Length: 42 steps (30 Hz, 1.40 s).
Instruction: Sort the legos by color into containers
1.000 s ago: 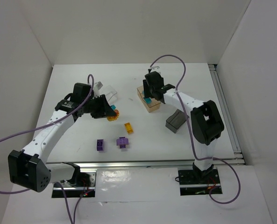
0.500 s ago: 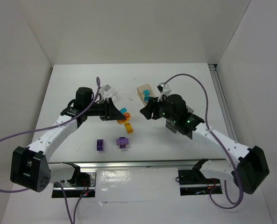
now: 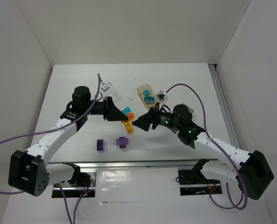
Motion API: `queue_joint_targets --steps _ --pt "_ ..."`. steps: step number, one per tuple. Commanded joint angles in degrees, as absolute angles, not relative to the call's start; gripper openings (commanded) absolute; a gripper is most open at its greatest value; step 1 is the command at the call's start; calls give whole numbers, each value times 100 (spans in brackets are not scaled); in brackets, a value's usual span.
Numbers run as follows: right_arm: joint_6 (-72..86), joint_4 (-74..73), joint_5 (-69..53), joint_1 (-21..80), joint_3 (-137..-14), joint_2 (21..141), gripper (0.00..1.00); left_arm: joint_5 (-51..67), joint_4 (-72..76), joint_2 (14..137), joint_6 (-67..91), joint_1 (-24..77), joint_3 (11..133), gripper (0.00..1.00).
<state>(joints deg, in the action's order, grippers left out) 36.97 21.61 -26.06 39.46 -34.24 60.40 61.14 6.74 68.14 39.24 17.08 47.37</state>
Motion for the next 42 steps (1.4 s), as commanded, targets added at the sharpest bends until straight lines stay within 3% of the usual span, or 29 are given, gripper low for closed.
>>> queue_joint_targets --steps 1,6,34,39,42 --pt "4051 3093 -3119 3859 -3375 6012 82 6556 1089 6794 3823 1723 4931 0" --pt "4614 3998 -3955 3560 -3173 6389 82 6715 1117 6794 3754 1775 4860 0" --pt "4799 4685 -4509 3612 -3559 7039 61 6540 835 6908 3366 1995 4860 0" --pt "4860 4939 -4614 3612 -3560 7171 48 6539 642 7014 3261 1995 4860 0" --pt "4860 4939 -4614 3612 -3507 7224 31 6486 571 7119 3208 1995 4913 0"
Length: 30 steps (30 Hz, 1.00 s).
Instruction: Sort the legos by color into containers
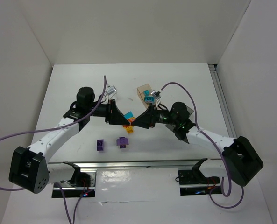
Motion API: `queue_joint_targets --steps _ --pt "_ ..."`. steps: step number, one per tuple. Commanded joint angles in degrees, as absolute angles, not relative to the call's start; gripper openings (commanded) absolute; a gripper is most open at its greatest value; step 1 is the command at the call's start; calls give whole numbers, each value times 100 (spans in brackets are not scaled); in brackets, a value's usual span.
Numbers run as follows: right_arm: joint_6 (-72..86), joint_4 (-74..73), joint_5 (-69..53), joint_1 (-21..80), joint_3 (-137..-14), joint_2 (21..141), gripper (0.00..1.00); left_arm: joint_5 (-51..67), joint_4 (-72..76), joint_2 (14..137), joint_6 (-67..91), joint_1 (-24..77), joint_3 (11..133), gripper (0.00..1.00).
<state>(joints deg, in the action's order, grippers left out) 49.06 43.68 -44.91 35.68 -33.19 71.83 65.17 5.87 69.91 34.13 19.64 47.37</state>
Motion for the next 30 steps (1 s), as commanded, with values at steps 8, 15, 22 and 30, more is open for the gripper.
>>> queue_joint_targets --steps 8,15,22,30 --pt "4712 4606 -4482 3560 -3560 7277 8 6346 8 7277 2979 2048 5353 52" --pt "4544 4247 -4369 3560 -3437 6988 5 6214 -44 7225 2979 2048 5353 81" --pt "4421 4044 -4368 3507 -3331 6935 5 6152 -105 7049 2979 1890 5405 77" --pt "4131 3577 -4614 3454 -3700 6935 5 6214 -203 6996 3049 1828 5722 76"
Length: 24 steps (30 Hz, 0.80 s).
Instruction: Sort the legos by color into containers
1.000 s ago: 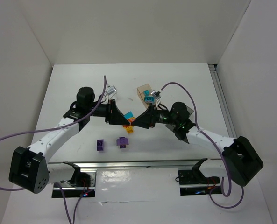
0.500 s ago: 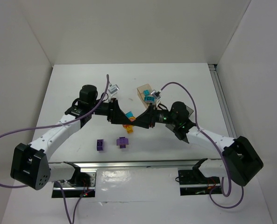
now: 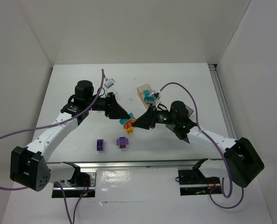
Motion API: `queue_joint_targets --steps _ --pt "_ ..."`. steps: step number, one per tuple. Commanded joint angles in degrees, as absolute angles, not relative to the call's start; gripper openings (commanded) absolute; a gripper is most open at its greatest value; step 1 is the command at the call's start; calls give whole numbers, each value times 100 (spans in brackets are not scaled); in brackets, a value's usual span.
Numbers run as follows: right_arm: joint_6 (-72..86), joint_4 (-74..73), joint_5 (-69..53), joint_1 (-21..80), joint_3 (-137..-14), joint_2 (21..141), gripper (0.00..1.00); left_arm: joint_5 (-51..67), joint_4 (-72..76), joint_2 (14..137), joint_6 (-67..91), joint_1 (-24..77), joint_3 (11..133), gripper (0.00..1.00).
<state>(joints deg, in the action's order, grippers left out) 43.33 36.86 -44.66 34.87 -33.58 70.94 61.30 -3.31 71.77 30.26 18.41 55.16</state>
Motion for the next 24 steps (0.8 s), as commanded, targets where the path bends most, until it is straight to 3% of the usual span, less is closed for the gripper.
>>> queue_joint_targets --steps 1,3,8,13,22,24 --pt "4131 3525 -4614 3454 -3752 6935 5 6310 -80 6996 3111 1828 5652 76" --pt "4131 3524 -4676 3454 -3753 6935 5 6371 -87 6926 3111 1828 5590 74" --pt "4131 3524 -4676 3454 -3753 6935 5 5960 -896 6926 2602 1828 5765 100" --pt "4069 3472 -4729 3454 -3806 6935 5 5967 -730 7206 2821 1828 5713 100" --pt "4122 3524 -4834 3454 -3920 6987 5 6433 -467 7260 2883 1828 5423 87" --pt "4122 3472 -4834 3454 -3920 6987 5 6539 -361 7321 2935 1828 5371 76"
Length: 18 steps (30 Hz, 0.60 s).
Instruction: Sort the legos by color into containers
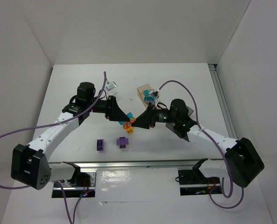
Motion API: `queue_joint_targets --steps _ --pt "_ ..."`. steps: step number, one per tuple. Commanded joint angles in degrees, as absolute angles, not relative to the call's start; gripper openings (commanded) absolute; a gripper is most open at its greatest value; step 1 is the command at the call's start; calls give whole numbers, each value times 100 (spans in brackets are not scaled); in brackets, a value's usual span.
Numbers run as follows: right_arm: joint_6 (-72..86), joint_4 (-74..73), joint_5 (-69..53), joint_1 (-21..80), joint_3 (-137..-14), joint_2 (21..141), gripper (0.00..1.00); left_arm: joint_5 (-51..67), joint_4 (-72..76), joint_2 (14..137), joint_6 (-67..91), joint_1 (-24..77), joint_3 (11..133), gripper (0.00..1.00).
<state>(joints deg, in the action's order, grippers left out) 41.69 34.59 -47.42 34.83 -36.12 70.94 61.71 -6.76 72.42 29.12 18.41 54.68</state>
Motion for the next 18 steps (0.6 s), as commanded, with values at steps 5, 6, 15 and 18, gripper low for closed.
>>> queue_joint_targets --steps 5,6,15,18 --pt "4069 3472 -4834 3454 -3920 6987 5 6872 -123 7321 3059 1828 5370 55" --pt "4069 3472 -4782 3454 -3920 6987 5 6873 -210 7321 3059 1828 5370 47" --pt "3437 2480 -4571 3454 -4034 6926 5 6418 -975 7383 2777 1627 5870 0" --pt "3165 1873 -4316 3454 -4034 6672 5 6214 -1116 7593 2777 1460 6003 0"
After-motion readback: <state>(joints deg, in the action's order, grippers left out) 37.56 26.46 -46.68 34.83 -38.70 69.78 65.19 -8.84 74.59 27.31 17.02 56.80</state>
